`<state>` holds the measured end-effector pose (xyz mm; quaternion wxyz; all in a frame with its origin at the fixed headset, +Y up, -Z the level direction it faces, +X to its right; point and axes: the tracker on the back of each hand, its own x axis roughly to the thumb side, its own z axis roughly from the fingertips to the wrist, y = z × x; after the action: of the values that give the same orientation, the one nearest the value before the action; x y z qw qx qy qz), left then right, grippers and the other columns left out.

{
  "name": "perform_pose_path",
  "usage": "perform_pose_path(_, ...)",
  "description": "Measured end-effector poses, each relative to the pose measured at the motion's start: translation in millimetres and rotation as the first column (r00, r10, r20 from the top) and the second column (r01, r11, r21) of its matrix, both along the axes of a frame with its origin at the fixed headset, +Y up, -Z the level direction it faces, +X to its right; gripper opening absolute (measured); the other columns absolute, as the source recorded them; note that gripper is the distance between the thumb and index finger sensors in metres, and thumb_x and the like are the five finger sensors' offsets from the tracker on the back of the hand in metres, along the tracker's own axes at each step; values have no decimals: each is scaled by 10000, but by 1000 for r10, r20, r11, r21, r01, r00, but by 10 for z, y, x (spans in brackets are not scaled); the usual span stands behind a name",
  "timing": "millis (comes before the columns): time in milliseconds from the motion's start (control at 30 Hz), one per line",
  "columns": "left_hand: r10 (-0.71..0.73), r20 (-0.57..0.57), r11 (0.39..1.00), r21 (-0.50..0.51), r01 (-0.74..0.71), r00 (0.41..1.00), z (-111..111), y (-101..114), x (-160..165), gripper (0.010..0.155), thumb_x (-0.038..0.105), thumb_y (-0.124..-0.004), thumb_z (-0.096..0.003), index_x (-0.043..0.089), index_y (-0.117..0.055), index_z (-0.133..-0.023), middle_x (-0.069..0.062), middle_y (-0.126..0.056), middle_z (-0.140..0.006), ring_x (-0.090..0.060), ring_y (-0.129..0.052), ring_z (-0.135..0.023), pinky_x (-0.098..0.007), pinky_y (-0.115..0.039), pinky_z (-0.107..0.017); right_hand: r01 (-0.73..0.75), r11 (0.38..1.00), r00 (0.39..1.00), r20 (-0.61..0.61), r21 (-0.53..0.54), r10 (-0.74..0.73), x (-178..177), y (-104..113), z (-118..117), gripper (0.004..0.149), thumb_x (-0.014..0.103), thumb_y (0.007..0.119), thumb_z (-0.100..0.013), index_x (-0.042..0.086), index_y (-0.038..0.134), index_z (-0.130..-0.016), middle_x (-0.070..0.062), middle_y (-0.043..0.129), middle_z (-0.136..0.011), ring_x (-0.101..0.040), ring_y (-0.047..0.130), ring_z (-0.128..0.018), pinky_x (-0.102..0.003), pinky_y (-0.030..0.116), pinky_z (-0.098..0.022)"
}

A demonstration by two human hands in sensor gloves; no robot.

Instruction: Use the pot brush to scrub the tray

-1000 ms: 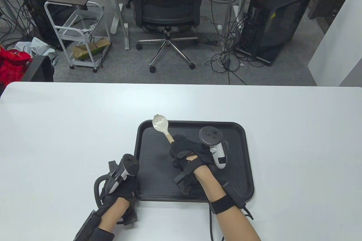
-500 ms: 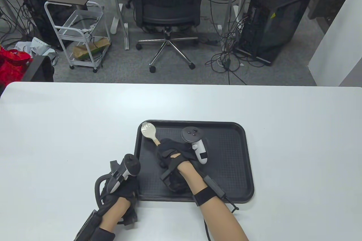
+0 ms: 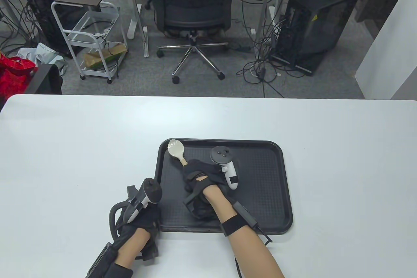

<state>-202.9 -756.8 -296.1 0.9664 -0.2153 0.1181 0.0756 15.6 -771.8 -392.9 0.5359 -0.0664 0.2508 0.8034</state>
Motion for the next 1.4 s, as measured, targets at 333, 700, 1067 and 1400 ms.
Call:
perform_pose_path(333, 4, -1, 1000, -5, -4, 1000, 5, -8, -4, 650, 417, -774, -435, 70, -565, -943, -6, -854, -725, -204, -931, -510, -498, -770, -486, -170, 985, 983, -67, -6, 169, 702, 189, -104, 585, 333, 727, -535, 48, 522, -1002, -166, 843, -742, -192, 985, -118, -266, 847, 70)
perform_pose_path(700, -4, -1, 1000, -10, 4, 1000, 5, -7, 1, 653, 421, -767, -438, 70, -556, -945, -4, -847, -729, -205, -930, -514, -497, -769, -487, -253, 966, 966, -71, -59, 249, 1388, 350, -152, 578, 333, 725, -538, 34, 539, -996, -178, 865, -707, -196, 989, -107, -273, 850, 73)
perform_pose_path(1067, -11, 0, 1000, -10, 11, 1000, 8, -9, 10, 654, 423, -762, -440, 69, -549, -947, -2, -842, -732, -205, -928, -517, -497, -768, -487, -308, 944, 948, 45, -120, 315, 2167, 456, -61, 575, 330, 732, -534, 12, 559, -981, -177, 883, -672, -201, 989, -96, -282, 849, 76)
perform_pose_path(1400, -20, -1, 1000, -13, 20, 1000, 10, -8, 19, 654, 422, -758, -441, 68, -545, -948, -1, -839, -734, -205, -928, -520, -496, -768, -486, -357, 923, 920, 118, -146, 374, 2460, 582, 39, 571, 315, 754, -522, -4, 590, -967, -195, 899, -643, -213, 986, -81, -295, 843, 82)
